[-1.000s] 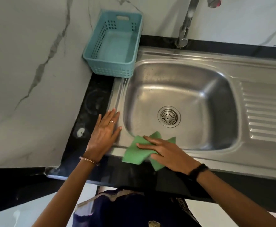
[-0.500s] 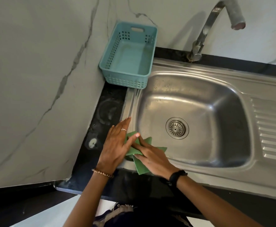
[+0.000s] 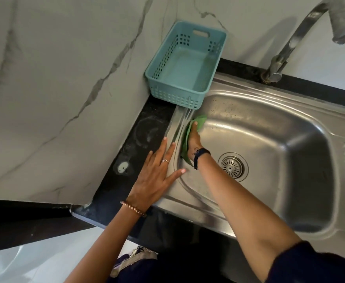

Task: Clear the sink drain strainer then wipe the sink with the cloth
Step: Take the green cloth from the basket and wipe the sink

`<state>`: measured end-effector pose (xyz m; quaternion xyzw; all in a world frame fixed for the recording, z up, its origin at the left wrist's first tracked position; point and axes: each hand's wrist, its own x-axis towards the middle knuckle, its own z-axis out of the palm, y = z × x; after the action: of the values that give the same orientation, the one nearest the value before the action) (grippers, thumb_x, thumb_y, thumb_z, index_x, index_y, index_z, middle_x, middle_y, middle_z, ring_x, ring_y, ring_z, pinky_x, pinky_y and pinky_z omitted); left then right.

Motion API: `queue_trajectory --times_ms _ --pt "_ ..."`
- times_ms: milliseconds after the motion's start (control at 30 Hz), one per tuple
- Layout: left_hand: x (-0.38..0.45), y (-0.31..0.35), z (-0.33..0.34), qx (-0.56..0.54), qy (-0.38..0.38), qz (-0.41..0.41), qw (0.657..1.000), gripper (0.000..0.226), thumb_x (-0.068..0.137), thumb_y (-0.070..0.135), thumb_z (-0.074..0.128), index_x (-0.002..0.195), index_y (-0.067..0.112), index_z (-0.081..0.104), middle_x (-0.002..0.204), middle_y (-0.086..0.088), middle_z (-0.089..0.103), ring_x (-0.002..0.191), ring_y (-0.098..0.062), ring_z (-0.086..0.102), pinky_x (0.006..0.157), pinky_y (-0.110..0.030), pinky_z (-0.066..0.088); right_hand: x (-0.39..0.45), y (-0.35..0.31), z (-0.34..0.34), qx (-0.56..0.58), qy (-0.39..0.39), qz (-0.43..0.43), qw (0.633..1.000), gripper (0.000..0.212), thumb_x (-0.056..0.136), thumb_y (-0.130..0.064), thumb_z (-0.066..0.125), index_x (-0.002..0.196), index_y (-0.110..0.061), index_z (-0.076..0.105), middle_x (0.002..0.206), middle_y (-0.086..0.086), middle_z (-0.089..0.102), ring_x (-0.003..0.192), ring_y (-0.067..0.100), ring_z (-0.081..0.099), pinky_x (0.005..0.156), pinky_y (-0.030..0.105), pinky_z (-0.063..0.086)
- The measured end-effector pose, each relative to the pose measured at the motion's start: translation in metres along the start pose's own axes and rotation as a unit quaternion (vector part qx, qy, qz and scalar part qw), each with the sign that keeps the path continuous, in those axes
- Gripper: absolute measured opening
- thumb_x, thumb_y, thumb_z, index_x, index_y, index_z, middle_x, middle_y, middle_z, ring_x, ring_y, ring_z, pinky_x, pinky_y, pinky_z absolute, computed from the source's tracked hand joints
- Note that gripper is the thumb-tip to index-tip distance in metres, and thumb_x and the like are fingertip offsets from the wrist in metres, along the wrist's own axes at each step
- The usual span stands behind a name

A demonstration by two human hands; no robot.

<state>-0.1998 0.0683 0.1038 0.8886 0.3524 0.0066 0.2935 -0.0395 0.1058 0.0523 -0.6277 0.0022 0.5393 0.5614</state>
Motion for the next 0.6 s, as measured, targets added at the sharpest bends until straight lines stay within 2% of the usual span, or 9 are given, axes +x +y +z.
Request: queue_trajectory --times_ms 100,167,200,267,333,400,500,567,600 --pt "0.002 -0.002 0.005 0.094 0.016 0.004 0.995 0.071 0.085 0.062 -0.008 0.145 0.025 -0.013 0.156 0.001 -0.018 0.145 -0.012 -0.011 0.119 -0.033 -0.004 -0.001 0.014 -0.003 -0.033 -0.007 0.023 0.999 0.066 0.095 -0.057 0.017 0.145 -0.016 0.029 0.148 0.012 0.037 0.134 0.027 0.038 0.115 0.040 0.026" --pt "0.005 -0.001 0.010 0.126 0.044 0.011 0.991 0.056 0.096 0.045 0.007 0.144 0.024 -0.014 0.156 0.001 -0.016 0.146 -0.012 -0.009 0.117 -0.033 -0.007 -0.012 0.038 -0.013 -0.052 -0.046 0.079 0.994 0.067 0.094 -0.058 0.021 0.145 -0.015 0.029 0.148 0.012 0.037 0.135 0.027 0.037 0.115 0.039 0.026" --pt "0.008 0.001 0.012 0.141 0.055 0.017 0.988 0.055 0.099 0.033 0.017 0.144 0.023 -0.012 0.157 0.000 -0.012 0.146 -0.014 -0.007 0.116 -0.032 -0.010 -0.018 0.049 -0.020 -0.049 -0.076 0.107 0.990 0.064 0.095 -0.056 0.024 0.144 -0.014 0.031 0.147 0.012 0.040 0.134 0.026 0.039 0.115 0.039 0.027" --pt "0.015 0.006 0.018 0.161 0.057 0.028 0.985 0.059 0.097 0.017 0.025 0.145 0.021 -0.011 0.158 -0.003 -0.008 0.146 -0.017 -0.007 0.114 -0.032 -0.015 -0.036 0.065 -0.038 -0.124 -0.121 0.107 0.979 0.052 0.100 -0.042 0.026 0.140 -0.010 0.038 0.143 0.010 0.044 0.129 0.023 0.044 0.112 0.030 0.029" --pt "0.022 0.012 0.022 0.176 0.042 0.038 0.983 0.062 0.096 0.013 0.027 0.145 0.021 -0.011 0.158 -0.004 -0.005 0.146 -0.017 -0.008 0.113 -0.033 -0.018 -0.053 0.065 -0.060 -0.283 -0.160 0.104 0.940 0.043 0.101 -0.036 0.027 0.131 -0.012 0.048 0.133 0.006 0.052 0.119 0.016 0.048 0.106 0.027 0.027" --pt "0.026 0.014 0.025 0.201 0.031 0.048 0.978 0.057 0.098 0.021 0.028 0.148 0.019 0.000 0.159 -0.005 0.003 0.146 -0.019 -0.002 0.113 -0.038 -0.018 -0.066 0.056 -0.087 -0.412 -0.194 0.144 0.879 0.041 0.097 -0.042 0.030 0.118 -0.021 0.057 0.125 -0.001 0.057 0.115 0.013 0.050 0.106 0.031 0.024" --pt "0.029 0.015 0.028 0.248 0.001 0.046 0.968 0.054 0.099 0.036 0.021 0.148 0.020 0.005 0.158 -0.002 0.000 0.146 -0.019 -0.004 0.112 -0.043 -0.019 -0.082 0.040 -0.138 -0.578 -0.168 0.216 0.769 0.052 0.086 -0.061 0.032 0.122 -0.030 0.054 0.144 0.000 0.044 0.127 0.020 0.043 0.097 0.031 0.027" --pt "0.030 0.013 0.030 0.268 -0.007 0.042 0.962 0.054 0.099 0.039 0.018 0.148 0.021 0.005 0.158 -0.002 -0.004 0.146 -0.019 -0.007 0.112 -0.045 -0.020 -0.085 0.039 -0.155 -0.605 -0.154 0.246 0.741 0.047 0.086 -0.060 0.033 0.115 -0.030 0.056 0.147 0.004 0.041 0.123 0.021 0.045 0.094 0.029 0.029" --pt "0.030 0.013 0.030 0.274 -0.008 0.041 0.961 0.054 0.099 0.039 0.018 0.148 0.022 0.006 0.158 -0.002 -0.003 0.146 -0.020 -0.006 0.112 -0.045 -0.019 -0.084 0.040 -0.155 -0.606 -0.148 0.253 0.739 0.052 0.086 -0.061 0.033 0.120 -0.028 0.054 0.148 0.005 0.040 0.126 0.022 0.043 0.100 0.030 0.029"
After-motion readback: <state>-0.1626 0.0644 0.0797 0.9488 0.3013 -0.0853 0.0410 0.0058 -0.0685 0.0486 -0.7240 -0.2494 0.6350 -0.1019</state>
